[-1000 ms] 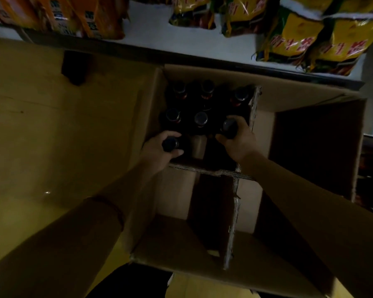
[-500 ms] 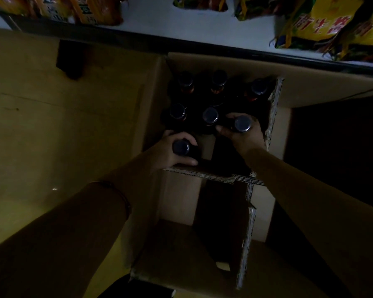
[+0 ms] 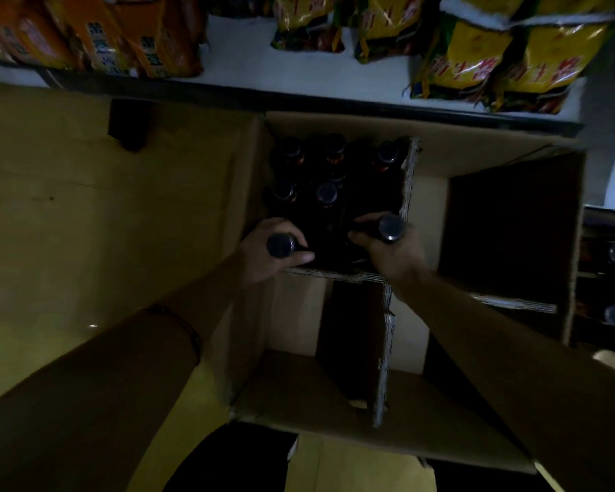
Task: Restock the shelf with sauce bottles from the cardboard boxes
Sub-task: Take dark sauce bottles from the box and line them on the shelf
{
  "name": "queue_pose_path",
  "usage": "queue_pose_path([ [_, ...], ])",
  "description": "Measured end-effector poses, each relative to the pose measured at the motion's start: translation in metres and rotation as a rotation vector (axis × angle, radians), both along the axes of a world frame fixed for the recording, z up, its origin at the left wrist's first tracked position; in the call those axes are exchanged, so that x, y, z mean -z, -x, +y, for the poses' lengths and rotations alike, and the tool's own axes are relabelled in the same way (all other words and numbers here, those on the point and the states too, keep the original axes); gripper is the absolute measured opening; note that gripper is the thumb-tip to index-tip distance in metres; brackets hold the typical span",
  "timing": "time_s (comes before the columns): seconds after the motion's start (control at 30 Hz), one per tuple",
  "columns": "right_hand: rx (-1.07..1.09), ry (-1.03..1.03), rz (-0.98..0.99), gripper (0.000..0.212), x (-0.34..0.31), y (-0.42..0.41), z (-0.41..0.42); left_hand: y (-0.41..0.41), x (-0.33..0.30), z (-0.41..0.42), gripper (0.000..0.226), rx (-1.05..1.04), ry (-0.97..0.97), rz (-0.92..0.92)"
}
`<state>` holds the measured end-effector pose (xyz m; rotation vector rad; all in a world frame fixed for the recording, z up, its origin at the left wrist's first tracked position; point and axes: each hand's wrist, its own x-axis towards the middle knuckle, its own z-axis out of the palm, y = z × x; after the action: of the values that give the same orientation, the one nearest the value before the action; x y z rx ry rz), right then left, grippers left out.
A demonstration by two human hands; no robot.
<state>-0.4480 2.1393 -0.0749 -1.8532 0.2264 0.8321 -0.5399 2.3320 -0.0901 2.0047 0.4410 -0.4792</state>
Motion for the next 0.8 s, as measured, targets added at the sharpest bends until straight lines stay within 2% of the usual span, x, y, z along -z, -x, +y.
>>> queue_pose_path([
  [0.07,-0.039,0.018,-0.039,0.02,-0.031,0.001,-0.009,0.002,-0.029,-0.003,0.021,-0.033,-0.016,-0.007],
  [0.17,-0.084,0.023,-0.069,0.019,-0.092,-0.008,-0.022,0.002,-0.077,-0.016,0.021,-0.074,-0.035,-0.094],
  [0.33,-0.292,0.013,-0.253,0.01,-0.219,-0.026,-0.055,-0.023,-0.194,-0.045,0.018,-0.238,0.094,-0.239],
  [0.4,-0.358,-0.003,-0.338,0.014,-0.27,-0.032,-0.069,-0.033,-0.246,-0.057,0.018,-0.227,0.089,-0.304],
  [0.53,-0.353,-0.137,-0.32,0.007,-0.364,-0.047,-0.099,-0.048,-0.341,-0.087,0.011,-0.234,0.062,-0.427],
  [0.67,-0.379,-0.236,-0.415,0.01,-0.452,-0.061,-0.127,-0.059,-0.428,-0.122,0.026,-0.21,0.023,-0.602],
  [0.8,-0.442,-0.245,-0.496,0.01,-0.534,-0.071,-0.152,-0.064,-0.517,-0.155,0.024,-0.224,0.051,-0.702],
])
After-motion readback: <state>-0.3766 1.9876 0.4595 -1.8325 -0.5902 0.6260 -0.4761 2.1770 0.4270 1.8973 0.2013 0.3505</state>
